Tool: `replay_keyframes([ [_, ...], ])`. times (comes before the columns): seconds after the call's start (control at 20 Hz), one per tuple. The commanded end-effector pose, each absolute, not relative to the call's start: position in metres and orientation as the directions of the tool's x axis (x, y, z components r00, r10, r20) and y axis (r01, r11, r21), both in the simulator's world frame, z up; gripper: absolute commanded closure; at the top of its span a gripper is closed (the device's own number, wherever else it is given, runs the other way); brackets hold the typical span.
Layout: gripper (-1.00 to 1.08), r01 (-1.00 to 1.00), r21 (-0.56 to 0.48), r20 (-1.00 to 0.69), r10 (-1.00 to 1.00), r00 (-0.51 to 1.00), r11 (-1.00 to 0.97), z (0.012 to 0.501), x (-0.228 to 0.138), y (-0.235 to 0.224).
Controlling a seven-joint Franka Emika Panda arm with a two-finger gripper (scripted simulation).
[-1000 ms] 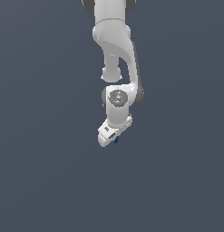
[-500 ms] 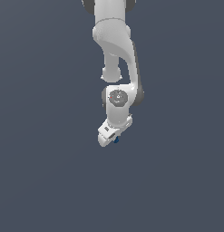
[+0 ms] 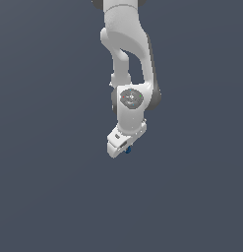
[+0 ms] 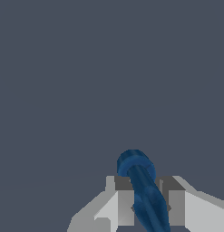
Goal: Pick up the object and move it to a goal position.
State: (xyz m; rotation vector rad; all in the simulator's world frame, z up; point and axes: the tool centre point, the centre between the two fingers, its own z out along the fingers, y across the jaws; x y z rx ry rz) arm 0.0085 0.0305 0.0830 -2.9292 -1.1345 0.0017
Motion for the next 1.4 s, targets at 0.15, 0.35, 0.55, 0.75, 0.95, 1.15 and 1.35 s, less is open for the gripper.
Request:
replay_keyframes([
  [0.15,1.08,0.674,0.000,0.000,0.674,0.739,-0.739,0.129,0.019,0.039],
  [0.35,1.08,0.674,-0.001,0.000,0.674,0.738,-0.738,0.169,0.029,0.046],
  [0.55,1.08,0.674,-0.001,0.001,0.674,0.738,-0.738,0.211,0.040,0.054],
  [0.75,1.08,0.674,-0.001,0.001,0.674,0.738,-0.738,0.251,0.050,0.061],
  [0.95,1.08,0.674,-0.001,0.001,0.674,0.739,-0.739,0.288,0.061,0.067],
  [1.15,1.08,0.674,-0.001,0.001,0.674,0.739,-0.739,0.317,0.069,0.072],
  [1.35,1.08,0.674,-0.001,0.000,0.674,0.739,-0.739,0.337,0.076,0.076],
])
